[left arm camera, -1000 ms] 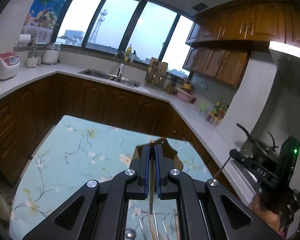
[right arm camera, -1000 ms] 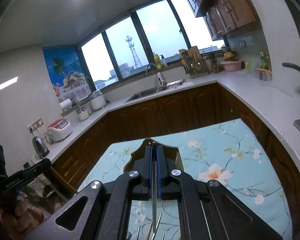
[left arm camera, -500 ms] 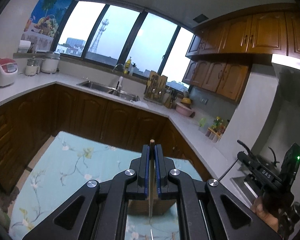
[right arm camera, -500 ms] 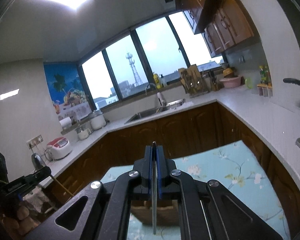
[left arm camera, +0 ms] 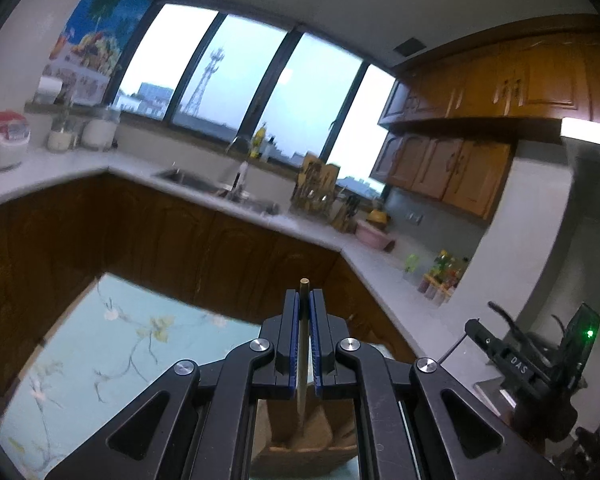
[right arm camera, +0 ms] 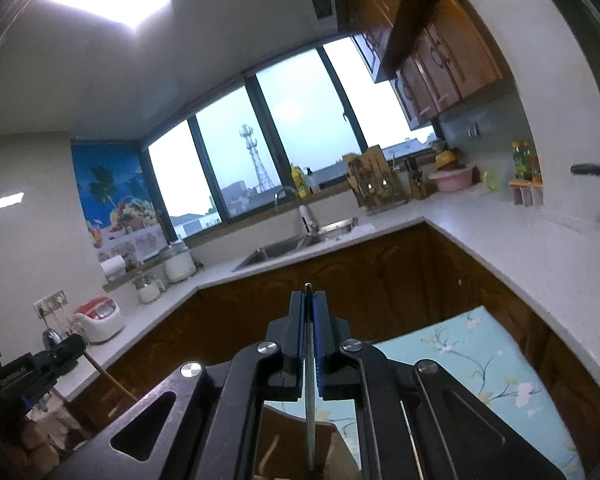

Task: Organize utensils
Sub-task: 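Lift both held utensils and carry them over the wooden caddy, then open the left tool to drop the chopstick into the caddy while the right tool releases its utensil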

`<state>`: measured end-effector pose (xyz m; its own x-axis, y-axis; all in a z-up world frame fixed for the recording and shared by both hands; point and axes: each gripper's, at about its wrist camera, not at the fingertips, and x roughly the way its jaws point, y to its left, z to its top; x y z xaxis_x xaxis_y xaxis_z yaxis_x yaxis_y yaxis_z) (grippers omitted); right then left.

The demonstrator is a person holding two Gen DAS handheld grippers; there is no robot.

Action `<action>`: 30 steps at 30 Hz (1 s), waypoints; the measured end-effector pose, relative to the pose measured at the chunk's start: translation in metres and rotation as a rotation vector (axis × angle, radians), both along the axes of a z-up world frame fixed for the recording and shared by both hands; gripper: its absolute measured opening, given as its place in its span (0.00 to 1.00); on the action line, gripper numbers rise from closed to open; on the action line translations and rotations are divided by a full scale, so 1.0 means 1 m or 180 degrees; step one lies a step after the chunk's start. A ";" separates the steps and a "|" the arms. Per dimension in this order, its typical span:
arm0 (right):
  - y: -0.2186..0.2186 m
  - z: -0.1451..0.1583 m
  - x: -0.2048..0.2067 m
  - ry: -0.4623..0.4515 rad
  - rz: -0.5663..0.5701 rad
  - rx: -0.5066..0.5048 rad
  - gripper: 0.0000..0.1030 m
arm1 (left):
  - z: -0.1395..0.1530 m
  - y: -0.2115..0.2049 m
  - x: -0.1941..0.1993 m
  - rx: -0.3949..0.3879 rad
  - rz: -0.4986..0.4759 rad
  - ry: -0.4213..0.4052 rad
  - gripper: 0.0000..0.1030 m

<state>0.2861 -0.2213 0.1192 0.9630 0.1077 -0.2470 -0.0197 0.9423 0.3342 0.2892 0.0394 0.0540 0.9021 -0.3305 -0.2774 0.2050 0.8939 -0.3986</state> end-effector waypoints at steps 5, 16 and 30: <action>0.005 -0.038 0.022 0.0206 0.0047 0.0044 0.04 | -0.045 -0.007 0.032 -0.0031 0.0016 0.0241 0.04; 0.008 -0.079 0.034 0.0479 0.0077 0.0057 0.04 | -0.066 -0.029 0.079 0.0113 -0.0027 0.0483 0.04; 0.000 -0.085 0.039 0.0685 0.0146 0.0148 0.10 | -0.049 -0.024 0.074 0.0184 0.0051 0.0579 0.37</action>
